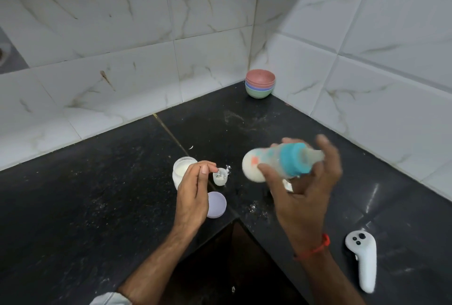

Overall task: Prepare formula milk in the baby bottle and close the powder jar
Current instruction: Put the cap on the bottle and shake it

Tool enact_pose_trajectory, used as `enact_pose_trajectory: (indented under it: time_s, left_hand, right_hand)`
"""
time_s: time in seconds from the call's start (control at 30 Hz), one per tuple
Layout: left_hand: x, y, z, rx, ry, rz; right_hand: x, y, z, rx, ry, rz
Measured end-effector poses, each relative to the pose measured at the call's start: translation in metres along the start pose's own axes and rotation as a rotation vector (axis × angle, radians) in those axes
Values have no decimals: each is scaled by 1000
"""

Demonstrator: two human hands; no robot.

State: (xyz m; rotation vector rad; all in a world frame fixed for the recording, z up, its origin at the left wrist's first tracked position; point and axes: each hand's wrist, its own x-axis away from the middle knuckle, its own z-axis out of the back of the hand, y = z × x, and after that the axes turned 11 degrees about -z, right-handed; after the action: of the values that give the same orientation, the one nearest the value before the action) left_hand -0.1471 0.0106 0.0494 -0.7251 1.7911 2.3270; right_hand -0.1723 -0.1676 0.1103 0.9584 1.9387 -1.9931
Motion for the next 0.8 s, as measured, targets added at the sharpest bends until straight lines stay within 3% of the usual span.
enact_pose_trajectory:
  time_s: [0.1, 0.2, 0.23, 0.33, 0.4, 0.43, 0.53, 0.6, 0.67, 0.7, 0.73, 0.8]
  left_hand:
    - [-2, 1, 2, -47, -1, -8]
    - [-3, 4, 3, -29, -3, 7]
    - [-2, 5, 3, -20, 3, 11]
    - [-1, 4, 5, 5, 35, 75]
    - [1, 3, 6, 20, 50, 110]
    - [1, 3, 6, 20, 48, 114]
    - [2, 10, 4, 10, 15, 84]
    - [2, 12, 4, -4, 6, 63]
    - [1, 11, 5, -14, 9, 69]
    - [2, 10, 5, -16, 13, 71]
    - [2, 10, 5, -17, 14, 73]
    - [2, 11, 5, -18, 9, 72]
  right_hand:
    - [-10, 8, 2, 122, 39, 82]
    - [-2, 21, 3, 349, -287, -140]
    - [0, 20, 4, 330, -279, -152]
    - [-3, 2, 5, 16, -14, -68]
    - [-6, 5, 6, 1, 68, 18]
    - [-7, 11, 5, 96, 31, 15]
    - [0, 21, 3, 302, -263, -246]
    - [-2, 11, 0, 152, -123, -246]
    - [-3, 0, 1, -65, 65, -134]
    - [-3, 1, 2, -50, 98, -71]
    - [-2, 7, 3, 49, 83, -30]
    - [2, 18, 3, 226, -108, -195]
